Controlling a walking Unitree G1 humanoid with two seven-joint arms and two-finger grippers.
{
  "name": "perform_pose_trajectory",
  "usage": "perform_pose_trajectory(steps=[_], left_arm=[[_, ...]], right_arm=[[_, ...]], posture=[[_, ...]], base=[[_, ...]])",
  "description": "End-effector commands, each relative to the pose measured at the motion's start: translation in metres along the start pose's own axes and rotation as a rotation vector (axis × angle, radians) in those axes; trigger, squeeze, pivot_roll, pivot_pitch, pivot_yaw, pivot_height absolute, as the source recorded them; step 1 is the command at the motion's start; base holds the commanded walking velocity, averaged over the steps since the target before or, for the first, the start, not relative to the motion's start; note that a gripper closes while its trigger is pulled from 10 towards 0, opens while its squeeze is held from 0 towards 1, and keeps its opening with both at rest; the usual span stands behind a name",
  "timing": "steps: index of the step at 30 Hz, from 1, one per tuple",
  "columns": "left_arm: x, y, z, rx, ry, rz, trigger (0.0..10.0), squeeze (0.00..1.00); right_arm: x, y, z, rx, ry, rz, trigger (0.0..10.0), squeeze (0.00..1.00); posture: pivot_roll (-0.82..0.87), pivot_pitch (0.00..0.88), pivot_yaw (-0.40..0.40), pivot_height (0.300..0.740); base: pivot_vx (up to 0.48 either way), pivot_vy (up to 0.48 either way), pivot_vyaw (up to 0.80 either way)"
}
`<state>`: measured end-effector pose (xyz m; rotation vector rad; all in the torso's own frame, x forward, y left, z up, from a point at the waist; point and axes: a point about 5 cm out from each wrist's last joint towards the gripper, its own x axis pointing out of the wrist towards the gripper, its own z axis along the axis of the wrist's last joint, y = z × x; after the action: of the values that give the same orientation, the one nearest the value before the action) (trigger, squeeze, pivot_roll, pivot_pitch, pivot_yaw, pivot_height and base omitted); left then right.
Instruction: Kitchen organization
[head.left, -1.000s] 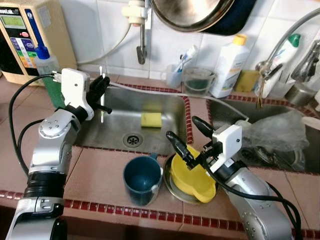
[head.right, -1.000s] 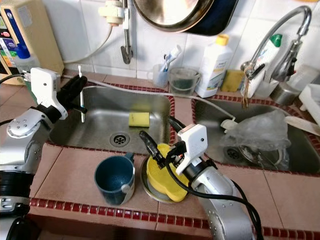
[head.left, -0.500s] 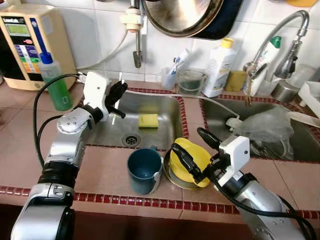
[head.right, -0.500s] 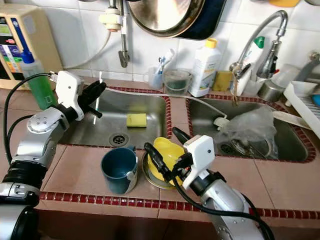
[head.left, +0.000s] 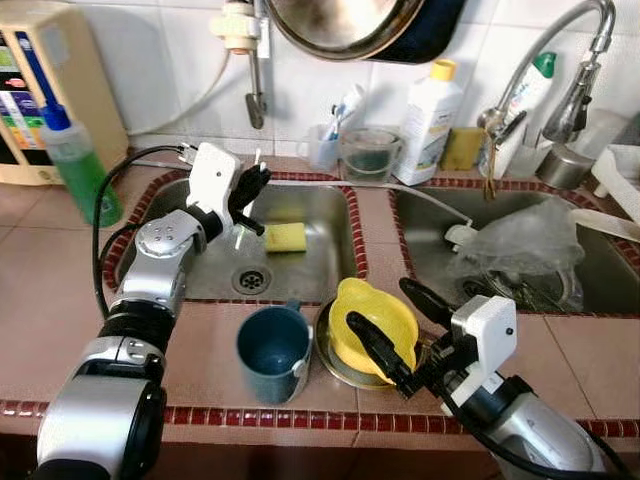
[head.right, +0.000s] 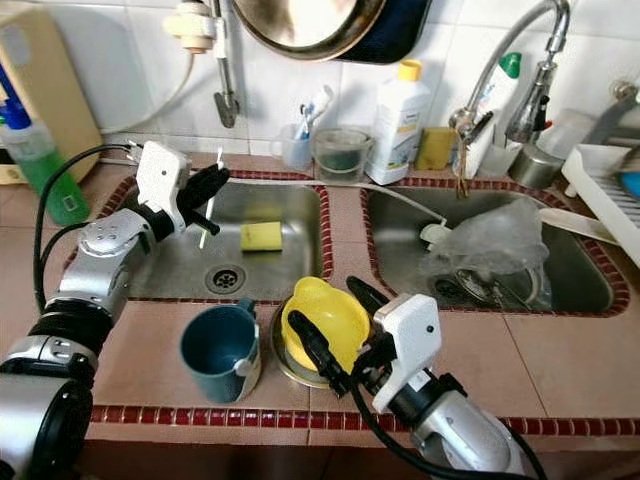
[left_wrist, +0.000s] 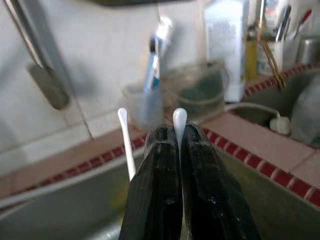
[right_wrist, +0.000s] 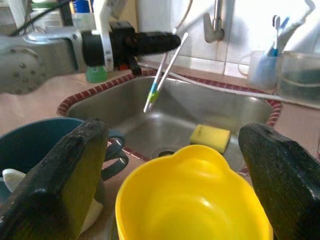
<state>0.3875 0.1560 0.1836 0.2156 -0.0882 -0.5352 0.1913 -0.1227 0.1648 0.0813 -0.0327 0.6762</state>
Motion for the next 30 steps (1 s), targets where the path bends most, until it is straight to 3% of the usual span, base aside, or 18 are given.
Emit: perform_pose_trajectory(steps=[1,15,30], left_arm=[[0.005,0.001,0.006,0.03,0.001,-0.003,10.0,0.0],[0.006,0.011,-0.004,0.035,0.088,0.059,10.0,0.0],[0.008,0.001,-0.02,0.006,0.171,0.077,10.0,0.0]], right_arm=[[-0.002,0.003,0.004,-0.003,0.002,0.007,10.0,0.0],[-0.007,0.011,-0.001,0.006,0.057,0.045,10.0,0.0],[-0.008,0.011,0.001,0.004,0.059,0.039,10.0,0.0]], posture=[[-0.12,0.057,0.018,0.74],[-0.12,0.08,0.016,0.74],[-0.13,0.1,0.028,0.74]], base=[[0.0,0.0,0.0],[0.0,0.0,0.0],[0.0,0.0,0.0]])
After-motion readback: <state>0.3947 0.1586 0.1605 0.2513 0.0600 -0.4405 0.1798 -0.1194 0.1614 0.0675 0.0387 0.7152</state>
